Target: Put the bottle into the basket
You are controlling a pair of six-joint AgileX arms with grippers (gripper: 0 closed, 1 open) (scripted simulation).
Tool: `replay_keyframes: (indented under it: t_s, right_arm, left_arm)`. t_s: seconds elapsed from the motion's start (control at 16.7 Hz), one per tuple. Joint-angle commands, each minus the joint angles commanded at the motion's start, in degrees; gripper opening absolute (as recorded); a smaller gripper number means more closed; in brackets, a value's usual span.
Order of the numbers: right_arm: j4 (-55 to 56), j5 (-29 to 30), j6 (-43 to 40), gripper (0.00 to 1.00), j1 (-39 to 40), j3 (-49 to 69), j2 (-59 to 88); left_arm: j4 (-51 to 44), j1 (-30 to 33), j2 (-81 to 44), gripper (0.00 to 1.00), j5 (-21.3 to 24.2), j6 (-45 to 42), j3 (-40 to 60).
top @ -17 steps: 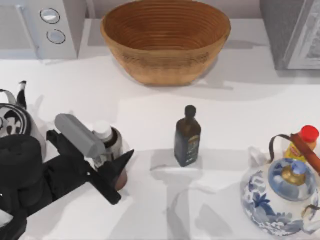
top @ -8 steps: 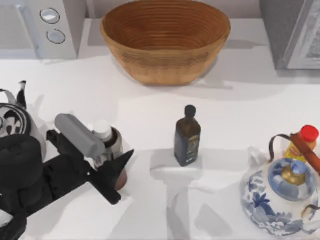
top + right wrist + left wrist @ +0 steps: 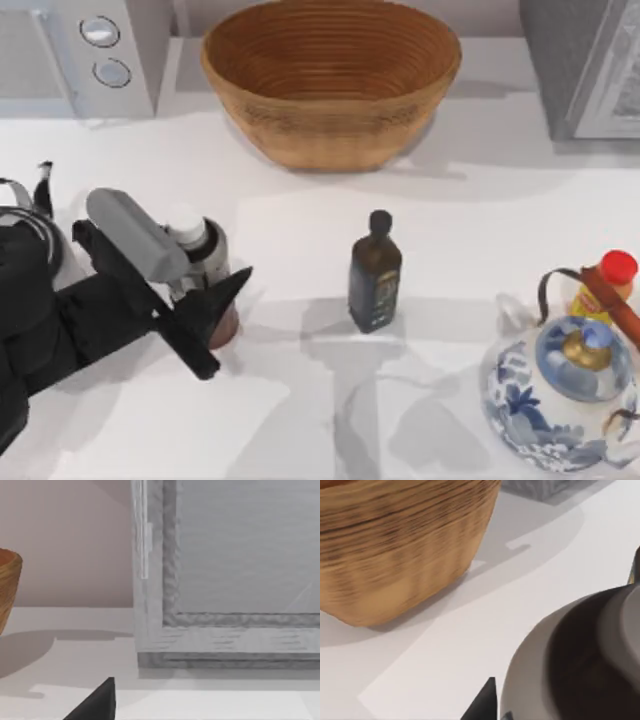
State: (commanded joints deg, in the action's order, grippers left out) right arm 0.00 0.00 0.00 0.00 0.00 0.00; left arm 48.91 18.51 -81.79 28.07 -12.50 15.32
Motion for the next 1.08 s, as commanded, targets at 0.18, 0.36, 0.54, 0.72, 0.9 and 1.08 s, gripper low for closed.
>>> replay_keyframes:
  t_s: [0.18,0.36,0.54,0.72,0.9,1.08]
  right_arm:
    - [0.0,0.0,0.0,1.0,0.0,0.0,0.0]
    - [0.0,0.0,0.0,1.0,0.0,0.0,0.0]
    - [0.0,0.0,0.0,1.0,0.0,0.0,0.0]
    - [0.0,0.0,0.0,1.0,0.0,0.0,0.0]
    - [0.0,0.0,0.0,1.0,0.0,0.0,0.0]
    - [0.0,0.0,0.0,1.0,0.0,0.0,0.0]
  left_arm:
    - [-13.7,-6.3,9.9,0.0,5.6,-3.8,2.8]
    - [-29.8,-13.6,21.2,0.0,11.2,-7.3,4.9]
    - [-46.1,-20.5,32.4,0.0,16.4,-10.1,5.7]
    - [-60.8,-26.7,43.3,0.0,21.4,-12.5,5.4]
    - [-71.7,-31.2,52.7,0.0,25.5,-14.4,4.7]
    - [-77.6,-33.6,58.6,0.0,28.4,-15.8,4.0]
